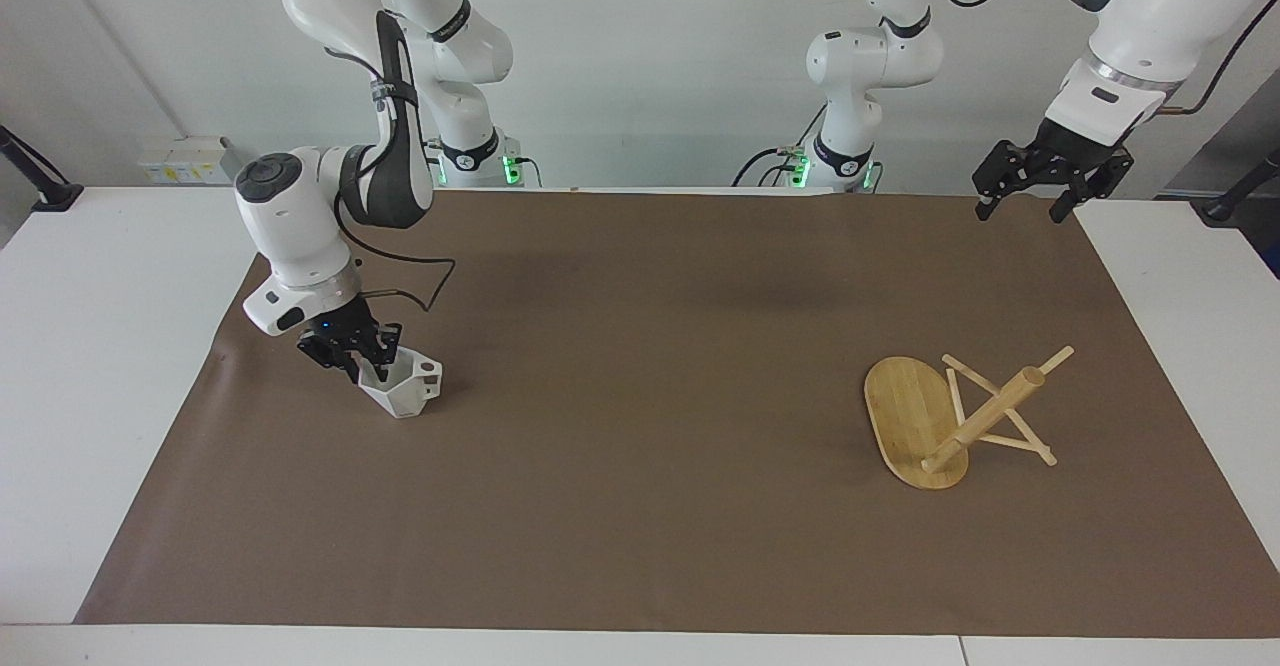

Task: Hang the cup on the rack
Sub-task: 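Close the right gripper on the white cup's rim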

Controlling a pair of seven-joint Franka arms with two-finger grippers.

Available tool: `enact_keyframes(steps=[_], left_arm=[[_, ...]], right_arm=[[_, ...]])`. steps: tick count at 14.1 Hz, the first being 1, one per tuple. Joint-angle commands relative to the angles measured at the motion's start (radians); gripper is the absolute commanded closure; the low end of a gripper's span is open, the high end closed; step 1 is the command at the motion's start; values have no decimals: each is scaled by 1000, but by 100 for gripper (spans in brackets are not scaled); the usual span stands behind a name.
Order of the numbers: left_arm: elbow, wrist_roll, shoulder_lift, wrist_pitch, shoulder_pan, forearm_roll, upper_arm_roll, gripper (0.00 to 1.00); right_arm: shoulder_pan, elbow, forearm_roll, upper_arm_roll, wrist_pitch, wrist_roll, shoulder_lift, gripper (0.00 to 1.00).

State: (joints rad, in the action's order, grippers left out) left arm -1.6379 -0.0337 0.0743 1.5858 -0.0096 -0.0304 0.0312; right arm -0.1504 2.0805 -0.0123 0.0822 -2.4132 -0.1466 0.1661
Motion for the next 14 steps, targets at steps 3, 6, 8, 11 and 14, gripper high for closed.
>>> enact_keyframes(steps=[3, 6, 8, 11, 14], left_arm=[[-19, 0, 19, -1, 3, 15, 3, 0], [-19, 0, 19, -1, 3, 15, 3, 0], [-19, 0, 19, -1, 3, 15, 3, 0], [-19, 0, 19, -1, 3, 15, 3, 0], [-19, 0, 19, -1, 3, 15, 3, 0]], right_arm=[[-3, 21, 11, 2, -20, -10, -13, 100], [-3, 21, 11, 4, -17, -10, -13, 100], [-3, 21, 11, 5, -15, -8, -13, 100], [-3, 12, 11, 7, -14, -8, -10, 100], [-3, -8, 9, 8, -6, -1, -7, 100]])
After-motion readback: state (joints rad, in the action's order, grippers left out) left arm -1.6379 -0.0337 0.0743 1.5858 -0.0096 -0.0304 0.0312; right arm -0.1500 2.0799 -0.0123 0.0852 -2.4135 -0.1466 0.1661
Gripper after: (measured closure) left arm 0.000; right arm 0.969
